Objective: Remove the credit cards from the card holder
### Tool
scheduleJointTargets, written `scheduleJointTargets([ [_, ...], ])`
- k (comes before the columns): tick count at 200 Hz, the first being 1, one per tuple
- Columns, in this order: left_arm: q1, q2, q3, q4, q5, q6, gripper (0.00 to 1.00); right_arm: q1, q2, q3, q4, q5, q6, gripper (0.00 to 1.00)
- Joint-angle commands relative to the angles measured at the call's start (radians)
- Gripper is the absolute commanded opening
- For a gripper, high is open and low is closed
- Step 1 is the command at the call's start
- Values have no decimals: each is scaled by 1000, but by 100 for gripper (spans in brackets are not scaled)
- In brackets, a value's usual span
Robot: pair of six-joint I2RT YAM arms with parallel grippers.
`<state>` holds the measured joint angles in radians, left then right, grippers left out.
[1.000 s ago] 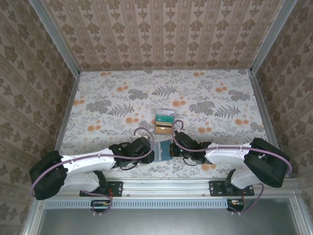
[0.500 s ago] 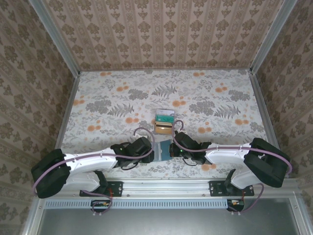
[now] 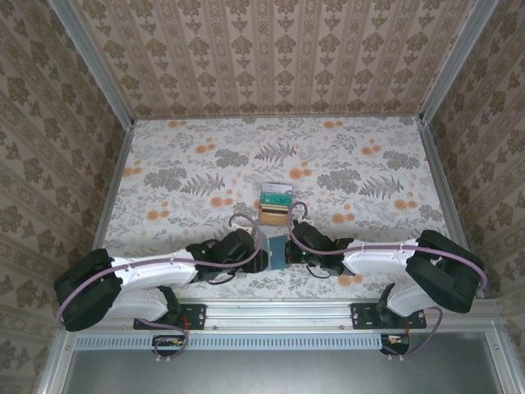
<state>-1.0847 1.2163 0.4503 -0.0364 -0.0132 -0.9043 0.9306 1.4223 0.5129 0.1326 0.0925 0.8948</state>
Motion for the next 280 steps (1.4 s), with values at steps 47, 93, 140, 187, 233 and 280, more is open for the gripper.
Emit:
scheduleJointTargets([
  [47, -6, -33, 12, 71, 47, 53, 71, 9, 9, -5, 15, -15, 16, 0],
  [93, -31, 41, 76, 143, 73, 80, 59, 8, -85, -38, -25, 75, 38, 5],
  [140, -42, 150, 114, 204, 99, 69, 54, -4, -256, -69, -145, 152, 14, 21],
  [187, -49, 182, 146, 231, 128, 81, 54, -18, -320, -86, -186, 168, 13, 29],
  [233, -62, 246, 187, 232, 141, 84, 53, -27, -348, -91, -205, 160, 6, 34],
  [280, -32, 149, 134, 156, 80, 82, 47, -27, -355, -83, -189, 128, -16, 34],
])
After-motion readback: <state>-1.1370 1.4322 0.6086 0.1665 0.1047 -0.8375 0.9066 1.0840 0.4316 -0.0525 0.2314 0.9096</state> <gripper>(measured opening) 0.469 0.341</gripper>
